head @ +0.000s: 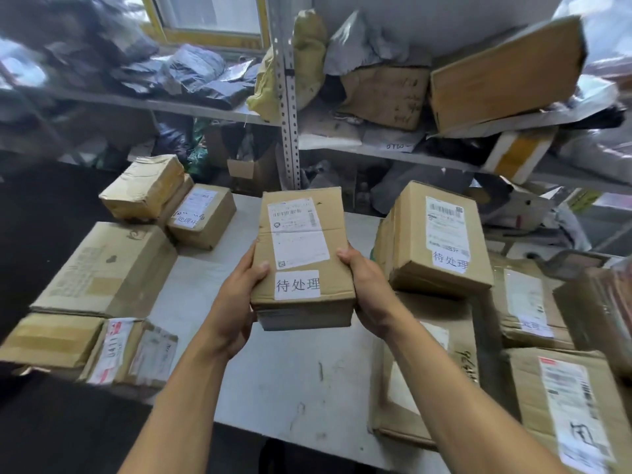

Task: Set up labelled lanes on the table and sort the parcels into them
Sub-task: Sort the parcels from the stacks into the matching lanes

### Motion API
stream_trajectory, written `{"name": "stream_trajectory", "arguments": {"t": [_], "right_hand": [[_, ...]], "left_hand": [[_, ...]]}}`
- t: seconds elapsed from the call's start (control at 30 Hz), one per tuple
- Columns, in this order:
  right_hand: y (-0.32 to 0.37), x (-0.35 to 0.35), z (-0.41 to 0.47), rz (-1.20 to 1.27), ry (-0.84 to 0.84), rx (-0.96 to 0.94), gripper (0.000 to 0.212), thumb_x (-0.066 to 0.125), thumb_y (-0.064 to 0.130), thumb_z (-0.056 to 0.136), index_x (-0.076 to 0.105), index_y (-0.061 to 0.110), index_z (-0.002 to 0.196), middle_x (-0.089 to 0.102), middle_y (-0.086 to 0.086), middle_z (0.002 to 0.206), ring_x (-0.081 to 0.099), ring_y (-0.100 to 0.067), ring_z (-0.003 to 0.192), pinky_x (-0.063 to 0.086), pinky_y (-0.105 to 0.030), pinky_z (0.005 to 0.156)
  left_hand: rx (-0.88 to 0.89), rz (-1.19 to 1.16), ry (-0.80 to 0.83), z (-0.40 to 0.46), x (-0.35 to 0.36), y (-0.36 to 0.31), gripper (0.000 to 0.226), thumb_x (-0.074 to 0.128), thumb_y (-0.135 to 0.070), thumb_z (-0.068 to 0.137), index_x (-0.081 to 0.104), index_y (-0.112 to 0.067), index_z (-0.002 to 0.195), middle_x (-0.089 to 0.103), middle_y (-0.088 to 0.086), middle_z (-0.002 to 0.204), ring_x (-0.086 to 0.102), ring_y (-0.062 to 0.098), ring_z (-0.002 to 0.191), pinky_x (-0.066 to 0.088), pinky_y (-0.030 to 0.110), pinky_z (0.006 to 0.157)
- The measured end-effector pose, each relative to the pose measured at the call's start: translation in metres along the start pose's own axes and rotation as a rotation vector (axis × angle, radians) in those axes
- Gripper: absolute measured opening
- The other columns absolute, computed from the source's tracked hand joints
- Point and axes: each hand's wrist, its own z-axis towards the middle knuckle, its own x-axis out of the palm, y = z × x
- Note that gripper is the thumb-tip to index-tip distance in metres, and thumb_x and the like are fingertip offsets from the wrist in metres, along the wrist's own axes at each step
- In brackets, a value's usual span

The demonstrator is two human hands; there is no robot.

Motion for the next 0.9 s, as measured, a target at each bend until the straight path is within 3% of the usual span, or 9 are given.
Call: {"name": "stream_trajectory", "arguments": {"t": [0.13,0.23,0.33,0.4,0.47,0.63,0.77,0.9], "right_hand": [[0.033,-0.017,-0.032,0.014,0.05,-0.071,0.039,0.042,0.034,0.106,0.056,0.016,0.137,0.072,-0.008,0.122,0.068,-0.025,0.114,0.055,-0.034,0.095],[0.05,-0.031,-0.058,0.039,0.023,-0.113,0.036,0.044,0.036,0.104,0.061,0.018,0.13,0.074,-0.007,0.116,0.071,-0.023,0.107,0.059,-0.03,0.084],[0.063,-0.042,-0.086,0.063,-0.078,-0.131,0.036,0.051,0.048,0.093,0.072,0.025,0.112,0.077,-0.005,0.106,0.074,-0.019,0.093,0.058,-0.03,0.069],[0.069,-0.05,-0.103,0.072,-0.16,-0.147,0.041,0.054,0.054,0.087,0.073,0.026,0.11,0.076,-0.008,0.108,0.073,-0.027,0.098,0.057,-0.041,0.081],[0.076,-0.06,-0.118,0.104,-0.216,-0.184,0.047,0.055,0.053,0.087,0.068,0.021,0.119,0.075,-0.011,0.113,0.071,-0.033,0.105,0.055,-0.048,0.09],[0.083,-0.08,-0.153,0.211,-0.233,-0.234,0.042,0.049,0.038,0.1,0.065,0.008,0.124,0.073,-0.018,0.116,0.072,-0.031,0.104,0.061,-0.033,0.079],[0.071,-0.093,-0.177,0.195,-0.214,-0.249,0.042,0.054,0.04,0.095,0.065,0.009,0.122,0.072,-0.018,0.118,0.07,-0.032,0.109,0.06,-0.035,0.087],[0.04,-0.105,-0.196,0.167,-0.181,-0.211,0.041,0.052,0.044,0.093,0.071,0.014,0.114,0.072,-0.016,0.117,0.07,-0.032,0.109,0.06,-0.033,0.085]], "left_hand": [[0.075,0.002,0.014,-0.023,0.031,-0.027,0.053,0.048,-0.037,0.093,0.042,-0.04,0.145,0.065,0.001,0.132,0.065,0.029,0.117,0.048,0.051,0.095],[0.111,0.043,0.079,-0.031,0.053,-0.042,0.05,0.046,-0.038,0.093,0.044,-0.042,0.143,0.066,0.0,0.132,0.065,0.028,0.117,0.048,0.051,0.093],[0.116,0.045,0.158,-0.032,0.073,-0.052,0.058,0.048,-0.039,0.093,0.034,-0.042,0.149,0.065,-0.002,0.133,0.065,0.028,0.117,0.046,0.056,0.098],[0.121,0.04,0.225,-0.031,0.086,-0.056,0.065,0.051,-0.04,0.092,0.028,-0.042,0.152,0.065,-0.002,0.133,0.065,0.028,0.117,0.046,0.055,0.099],[0.125,0.038,0.271,-0.031,0.101,-0.058,0.067,0.053,-0.041,0.09,0.027,-0.046,0.151,0.065,-0.005,0.133,0.066,0.027,0.115,0.048,0.054,0.097],[0.12,0.041,0.35,-0.04,0.133,-0.059,0.07,0.056,-0.043,0.085,0.029,-0.048,0.15,0.065,-0.008,0.132,0.068,0.023,0.113,0.054,0.045,0.081],[0.116,0.082,0.356,-0.062,0.143,-0.05,0.073,0.057,-0.047,0.084,0.028,-0.046,0.151,0.065,-0.01,0.131,0.067,0.018,0.113,0.053,0.034,0.077],[0.105,0.112,0.329,-0.091,0.144,-0.026,0.065,0.057,-0.045,0.087,0.035,-0.047,0.148,0.068,-0.01,0.126,0.068,0.018,0.111,0.058,0.03,0.072]]}}
